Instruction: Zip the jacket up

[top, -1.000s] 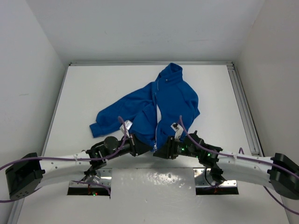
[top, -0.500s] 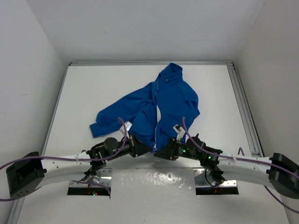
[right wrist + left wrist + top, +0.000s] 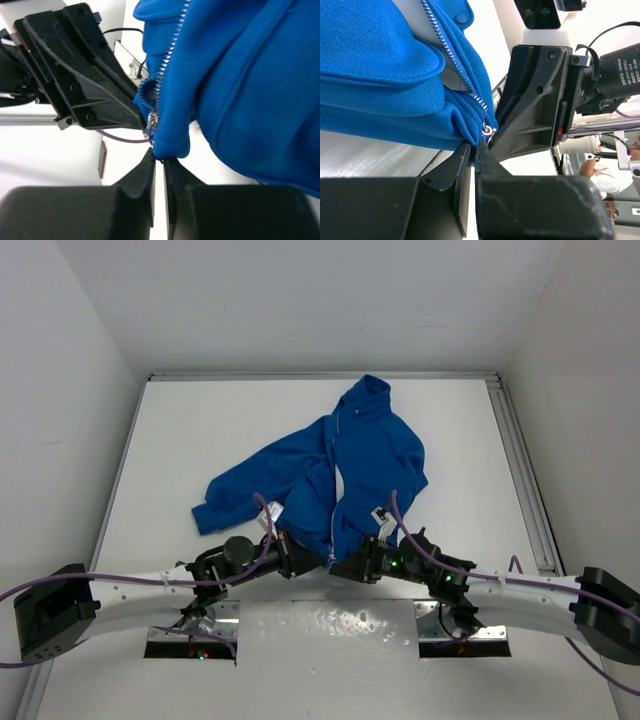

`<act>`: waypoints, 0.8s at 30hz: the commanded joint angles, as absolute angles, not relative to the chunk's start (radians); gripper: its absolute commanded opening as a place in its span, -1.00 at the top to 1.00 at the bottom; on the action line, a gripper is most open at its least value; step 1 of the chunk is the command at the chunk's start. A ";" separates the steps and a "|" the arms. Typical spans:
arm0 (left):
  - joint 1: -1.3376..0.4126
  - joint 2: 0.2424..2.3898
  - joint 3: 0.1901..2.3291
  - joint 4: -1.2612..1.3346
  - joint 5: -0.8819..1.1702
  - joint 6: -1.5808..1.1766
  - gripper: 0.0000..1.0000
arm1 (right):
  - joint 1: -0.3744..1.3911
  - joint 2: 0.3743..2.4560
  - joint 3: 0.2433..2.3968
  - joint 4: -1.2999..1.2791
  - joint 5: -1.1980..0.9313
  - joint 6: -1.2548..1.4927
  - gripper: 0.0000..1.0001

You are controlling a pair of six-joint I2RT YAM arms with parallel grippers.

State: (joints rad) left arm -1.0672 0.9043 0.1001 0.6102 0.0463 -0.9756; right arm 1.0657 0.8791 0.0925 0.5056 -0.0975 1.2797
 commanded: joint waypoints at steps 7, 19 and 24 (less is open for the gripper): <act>-1.091 0.902 0.097 0.641 0.057 -0.970 1.00 | 1.085 0.844 0.091 0.589 -0.052 1.269 1.00; -1.160 0.925 0.130 0.491 -0.063 -0.845 1.00 | 1.089 0.781 0.107 0.644 0.084 1.399 1.00; -1.201 0.927 0.144 0.437 -0.110 -0.807 1.00 | 1.088 0.866 0.149 0.748 0.149 1.451 1.00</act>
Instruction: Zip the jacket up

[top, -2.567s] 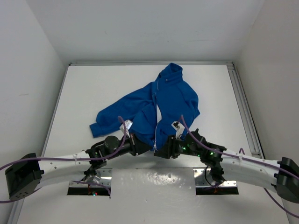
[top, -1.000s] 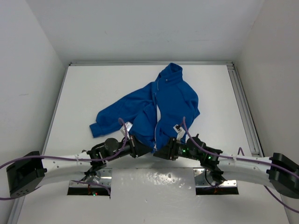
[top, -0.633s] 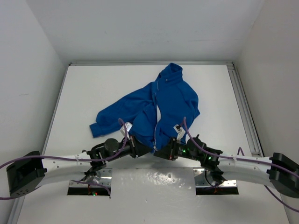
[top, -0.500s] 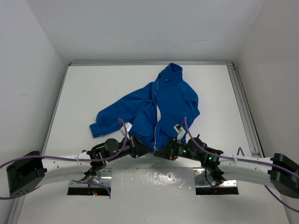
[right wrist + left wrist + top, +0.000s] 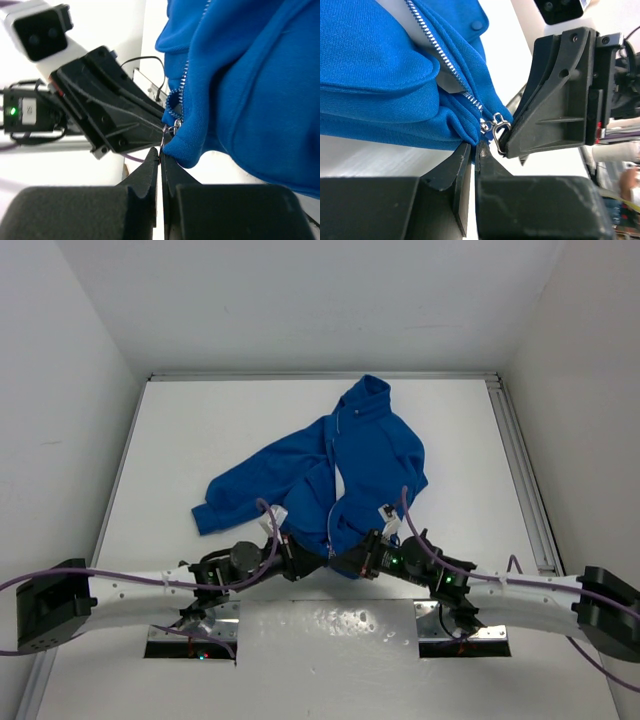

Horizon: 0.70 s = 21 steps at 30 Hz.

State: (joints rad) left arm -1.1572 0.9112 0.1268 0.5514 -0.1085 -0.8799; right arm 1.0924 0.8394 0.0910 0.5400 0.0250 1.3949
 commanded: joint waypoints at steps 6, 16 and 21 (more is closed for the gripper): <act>-1.230 0.907 0.140 0.410 -0.132 -0.785 1.00 | 1.063 0.888 0.192 0.759 0.236 1.456 1.00; -1.252 0.871 0.156 0.342 -0.137 -0.736 1.00 | 0.913 0.896 0.255 0.726 0.284 1.493 1.00; -1.282 0.873 0.184 0.310 -0.095 -0.710 1.00 | 0.818 1.006 0.319 0.790 0.218 1.523 1.00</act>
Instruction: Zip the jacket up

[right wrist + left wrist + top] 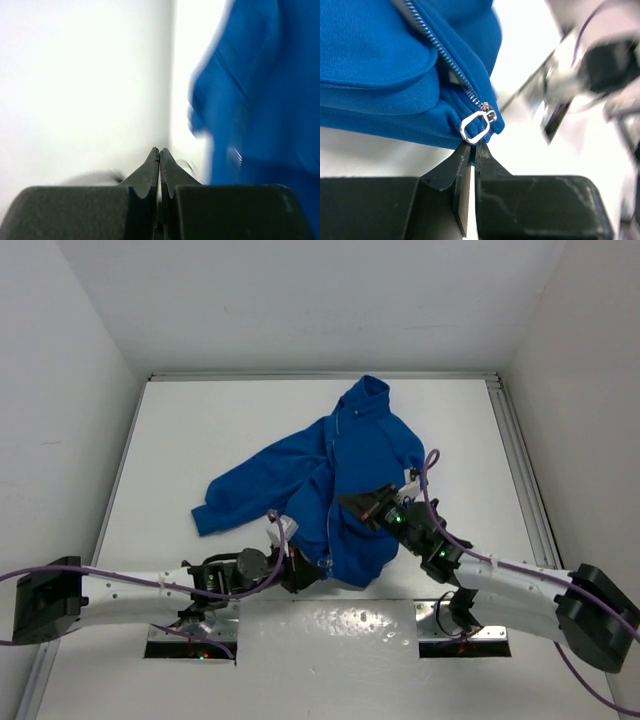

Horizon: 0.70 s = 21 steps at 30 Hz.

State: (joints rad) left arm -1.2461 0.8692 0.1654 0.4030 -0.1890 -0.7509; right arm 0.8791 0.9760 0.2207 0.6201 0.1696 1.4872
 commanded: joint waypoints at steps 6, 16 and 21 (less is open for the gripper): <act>-1.301 0.844 0.155 0.287 -0.106 -0.750 1.00 | 0.808 1.033 0.478 0.624 0.094 1.300 1.00; -1.301 0.753 0.156 0.313 -0.039 -0.715 1.00 | 0.867 0.913 0.511 0.069 -0.393 0.724 1.00; -1.299 0.753 0.172 0.360 0.024 -0.678 1.00 | 0.865 0.957 0.574 0.035 -0.601 0.530 1.00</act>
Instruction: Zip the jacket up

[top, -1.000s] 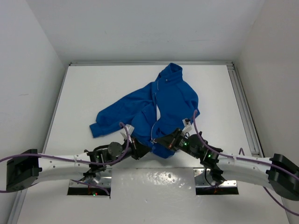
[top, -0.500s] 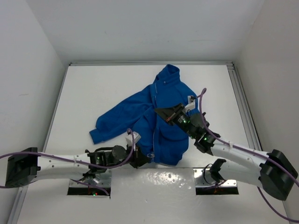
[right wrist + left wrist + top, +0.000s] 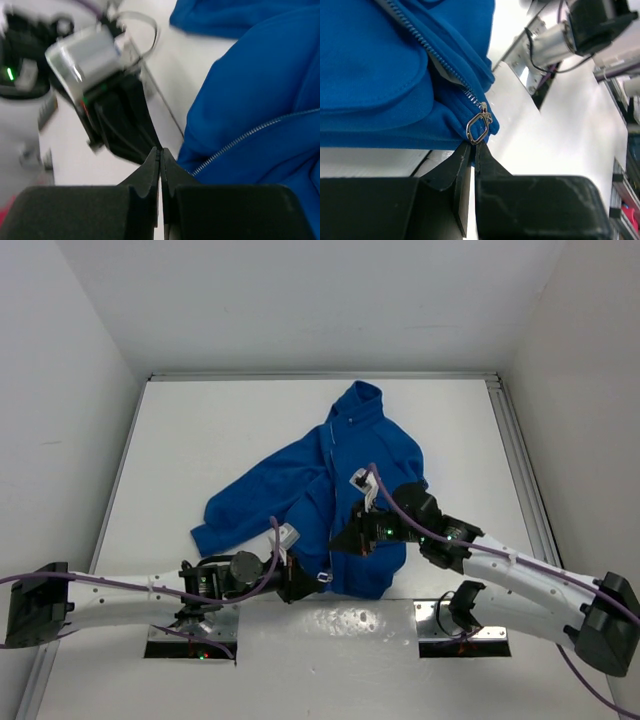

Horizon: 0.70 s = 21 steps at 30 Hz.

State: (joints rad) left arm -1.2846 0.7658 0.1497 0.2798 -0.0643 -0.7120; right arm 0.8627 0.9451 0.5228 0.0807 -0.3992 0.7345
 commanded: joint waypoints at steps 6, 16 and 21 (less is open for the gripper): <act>-1.299 0.684 0.146 0.411 0.109 -0.646 1.00 | 0.864 1.060 0.681 0.031 -0.849 0.367 0.44; -1.298 0.598 0.124 0.379 0.103 -0.650 1.00 | 0.862 1.189 0.696 0.037 -0.868 0.411 0.42; -1.298 0.600 0.123 0.374 0.101 -0.650 1.00 | 0.862 1.209 0.660 0.048 -0.928 0.419 0.18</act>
